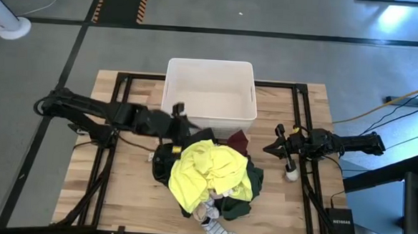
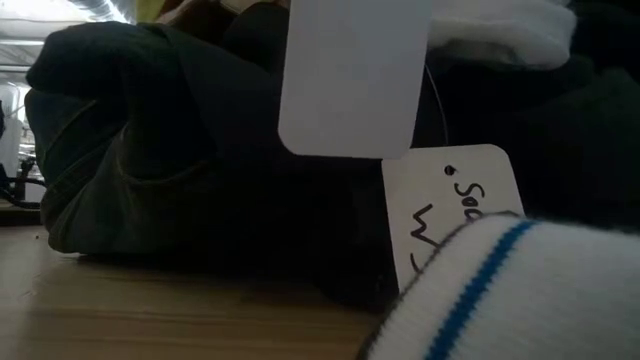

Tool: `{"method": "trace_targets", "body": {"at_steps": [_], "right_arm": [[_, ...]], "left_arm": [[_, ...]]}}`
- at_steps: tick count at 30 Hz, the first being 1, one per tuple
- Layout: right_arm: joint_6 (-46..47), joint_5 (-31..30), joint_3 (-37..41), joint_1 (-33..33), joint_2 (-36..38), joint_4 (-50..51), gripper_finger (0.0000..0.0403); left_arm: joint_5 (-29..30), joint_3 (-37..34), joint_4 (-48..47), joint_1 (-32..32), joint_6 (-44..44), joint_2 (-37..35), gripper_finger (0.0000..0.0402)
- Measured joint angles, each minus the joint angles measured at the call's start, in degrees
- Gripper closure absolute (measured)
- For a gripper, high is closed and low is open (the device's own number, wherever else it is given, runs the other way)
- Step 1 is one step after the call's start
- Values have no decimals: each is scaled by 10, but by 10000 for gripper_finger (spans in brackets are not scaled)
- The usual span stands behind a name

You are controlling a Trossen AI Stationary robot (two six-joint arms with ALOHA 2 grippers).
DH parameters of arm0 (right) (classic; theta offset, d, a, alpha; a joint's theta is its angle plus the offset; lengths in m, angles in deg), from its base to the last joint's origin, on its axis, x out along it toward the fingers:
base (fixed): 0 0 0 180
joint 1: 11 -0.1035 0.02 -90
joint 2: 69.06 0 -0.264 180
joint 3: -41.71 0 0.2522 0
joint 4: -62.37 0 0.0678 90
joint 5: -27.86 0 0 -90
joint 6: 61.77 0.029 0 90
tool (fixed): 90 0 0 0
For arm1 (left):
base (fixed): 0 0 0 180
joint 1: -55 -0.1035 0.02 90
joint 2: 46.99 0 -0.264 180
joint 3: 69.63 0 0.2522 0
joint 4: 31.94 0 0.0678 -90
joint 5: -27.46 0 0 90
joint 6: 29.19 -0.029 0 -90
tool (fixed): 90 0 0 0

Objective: Sort clothes
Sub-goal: Put the yellow shirt into the white bin

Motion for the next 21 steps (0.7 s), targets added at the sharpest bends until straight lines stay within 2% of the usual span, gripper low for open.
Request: {"method": "trace_targets", "body": {"at_steps": [5, 9, 12, 16, 21], "right_arm": [[0, 0, 0, 0, 0, 0, 363], [0, 0, 0, 0, 0, 0, 363], [0, 0, 0, 0, 0, 0, 363], [0, 0, 0, 0, 0, 0, 363], [0, 0, 0, 0, 0, 0, 363]], "left_arm": [[-64, 0, -6, 35, 55, 26, 218], [-69, 0, -8, 40, 66, 67, 218], [-82, 0, 31, 39, 52, 101, 218], [-139, 0, 106, 35, 22, 136, 218], [-122, 0, 105, 18, 8, 169, 218]]}}
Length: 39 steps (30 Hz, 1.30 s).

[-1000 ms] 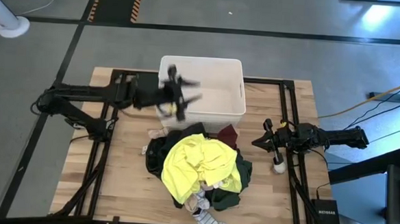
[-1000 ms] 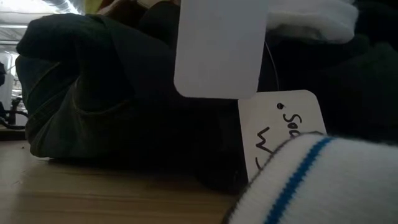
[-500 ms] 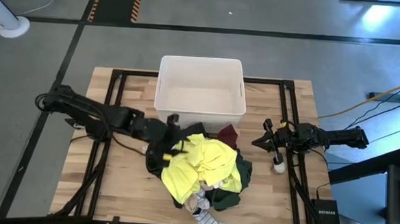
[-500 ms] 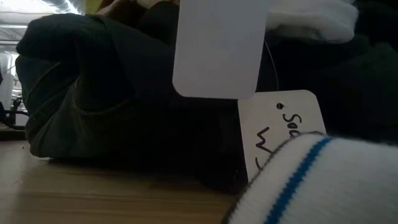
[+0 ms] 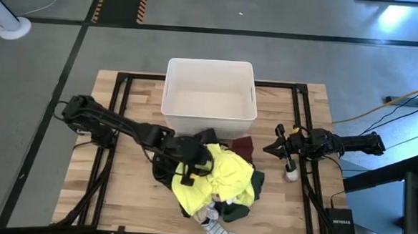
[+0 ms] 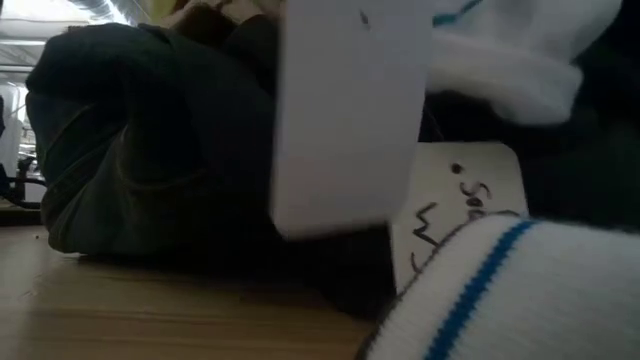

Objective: Sort clothes
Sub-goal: Put the yellow shirt into the white bin

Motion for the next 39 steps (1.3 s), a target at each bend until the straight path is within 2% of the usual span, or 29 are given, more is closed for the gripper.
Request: {"method": "trace_targets", "body": {"at_steps": [5, 8, 12, 18, 20, 26, 33, 39], "right_arm": [[0, 0, 0, 0, 0, 0, 363], [0, 0, 0, 0, 0, 0, 363], [0, 0, 0, 0, 0, 0, 363], [0, 0, 0, 0, 0, 0, 363], [0, 0, 0, 0, 0, 0, 363], [0, 0, 0, 0, 0, 0, 363], [0, 0, 0, 0, 0, 1, 363], [0, 0, 0, 0, 0, 0, 363]], "left_arm": [[26, 0, 0, -14, -1, 25, 218], [30, 0, 2, -17, -5, 27, 231], [33, 0, 27, -17, -10, 24, 276], [34, 0, 53, -13, -50, 23, 372], [34, 0, 62, -13, -57, 23, 390], [35, 0, 137, -11, -94, 13, 379], [35, 0, 231, -12, -143, -19, 394], [40, 0, 318, -18, -176, -44, 382]]}}
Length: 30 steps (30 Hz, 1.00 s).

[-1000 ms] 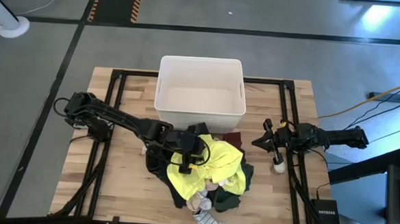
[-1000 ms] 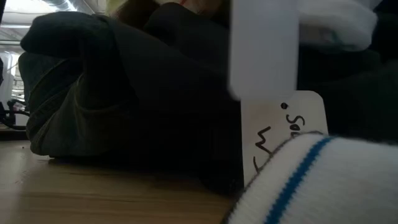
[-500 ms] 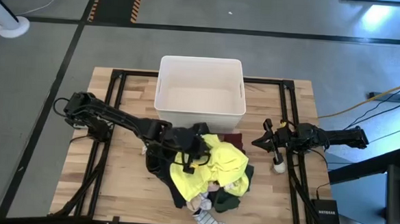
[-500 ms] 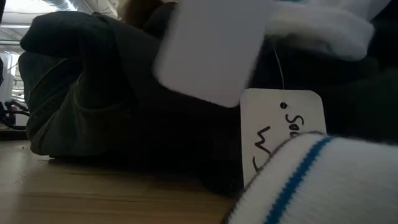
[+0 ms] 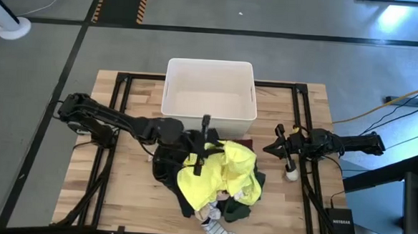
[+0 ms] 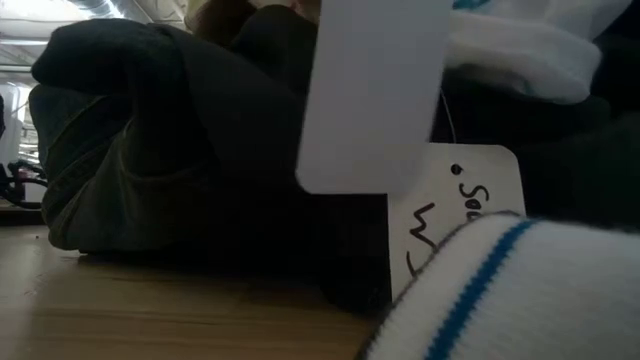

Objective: Sort clothes
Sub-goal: Put the yellow shirt into the white bin

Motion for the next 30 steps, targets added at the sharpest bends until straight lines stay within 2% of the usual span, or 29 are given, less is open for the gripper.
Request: {"method": "trace_targets", "body": {"at_steps": [7, 14, 22, 30], "right_arm": [[0, 0, 0, 0, 0, 0, 363], [0, 0, 0, 0, 0, 0, 363], [0, 0, 0, 0, 0, 0, 363], [0, 0, 0, 0, 0, 0, 363]], "left_arm": [[42, 0, 119, -25, -68, -27, 390], [51, 7, 224, -77, -86, -49, 385], [56, 98, 224, -139, -119, -52, 388], [61, 210, 181, -215, -146, -53, 389]]}}
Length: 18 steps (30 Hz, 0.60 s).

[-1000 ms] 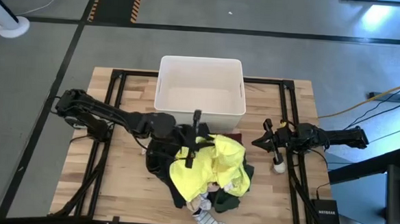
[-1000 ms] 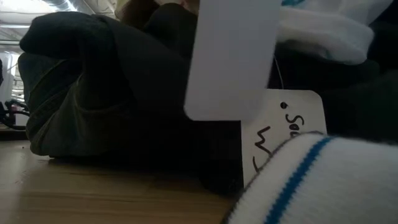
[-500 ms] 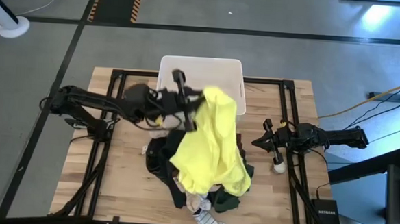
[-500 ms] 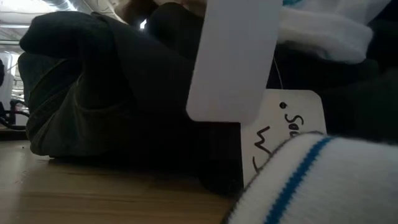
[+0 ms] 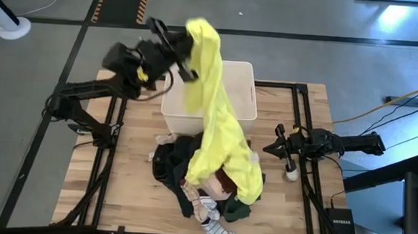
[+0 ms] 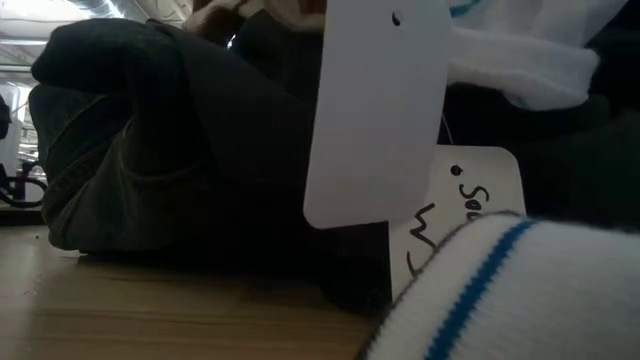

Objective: Sort clothes
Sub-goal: Put the yellow shirt into the white bin

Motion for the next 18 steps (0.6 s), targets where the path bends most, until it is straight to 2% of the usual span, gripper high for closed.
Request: {"method": "trace_targets", "body": {"at_steps": [6, 8, 18], "right_arm": [[0, 0, 0, 0, 0, 0, 363], [0, 0, 0, 0, 0, 0, 363], [0, 0, 0, 0, 0, 0, 363]], "left_arm": [[1, 23, -2, -70, 39, 0, 386], [2, 21, -31, -89, 67, 0, 385], [2, 19, -345, -145, 147, 37, 385]]}}
